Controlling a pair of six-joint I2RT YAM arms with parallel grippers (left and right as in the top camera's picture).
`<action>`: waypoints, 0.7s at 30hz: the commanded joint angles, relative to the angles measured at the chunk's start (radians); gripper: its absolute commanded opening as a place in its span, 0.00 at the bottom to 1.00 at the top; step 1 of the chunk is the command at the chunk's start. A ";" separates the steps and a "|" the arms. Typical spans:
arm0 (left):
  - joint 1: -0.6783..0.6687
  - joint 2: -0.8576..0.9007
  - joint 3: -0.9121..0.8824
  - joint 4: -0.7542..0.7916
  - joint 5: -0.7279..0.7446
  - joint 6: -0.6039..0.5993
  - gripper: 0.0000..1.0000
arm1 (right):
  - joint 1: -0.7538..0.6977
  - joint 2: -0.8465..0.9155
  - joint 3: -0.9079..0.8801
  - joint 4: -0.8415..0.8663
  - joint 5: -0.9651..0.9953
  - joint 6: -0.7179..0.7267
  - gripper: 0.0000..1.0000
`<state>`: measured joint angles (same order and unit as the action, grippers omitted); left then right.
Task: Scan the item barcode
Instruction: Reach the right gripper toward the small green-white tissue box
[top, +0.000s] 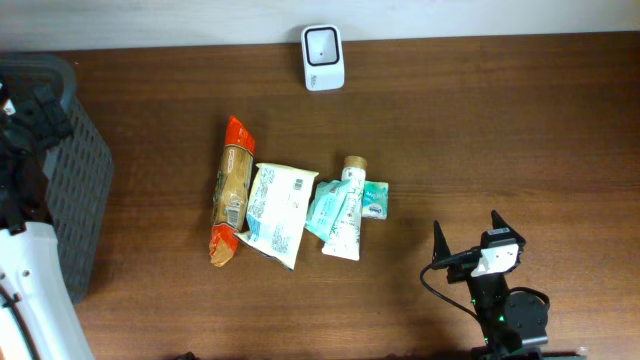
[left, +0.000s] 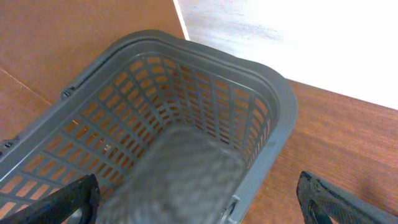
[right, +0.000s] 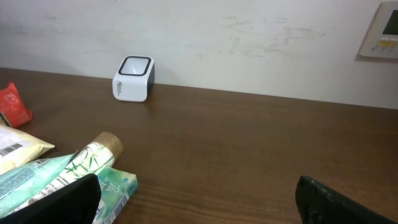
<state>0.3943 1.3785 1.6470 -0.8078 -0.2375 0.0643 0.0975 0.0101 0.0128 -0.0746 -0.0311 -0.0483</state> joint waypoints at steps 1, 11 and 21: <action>0.003 0.001 0.006 -0.002 -0.011 0.013 0.99 | 0.008 -0.006 -0.007 0.000 -0.010 0.008 0.98; 0.003 0.001 0.006 -0.002 -0.010 0.013 0.99 | 0.008 -0.006 -0.007 -0.001 -0.010 0.008 0.98; 0.003 0.001 0.006 -0.002 -0.011 0.013 0.99 | 0.007 0.004 0.008 0.006 -0.148 0.037 0.99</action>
<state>0.3943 1.3785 1.6470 -0.8078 -0.2375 0.0643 0.0975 0.0101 0.0128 -0.0673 -0.1036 -0.0456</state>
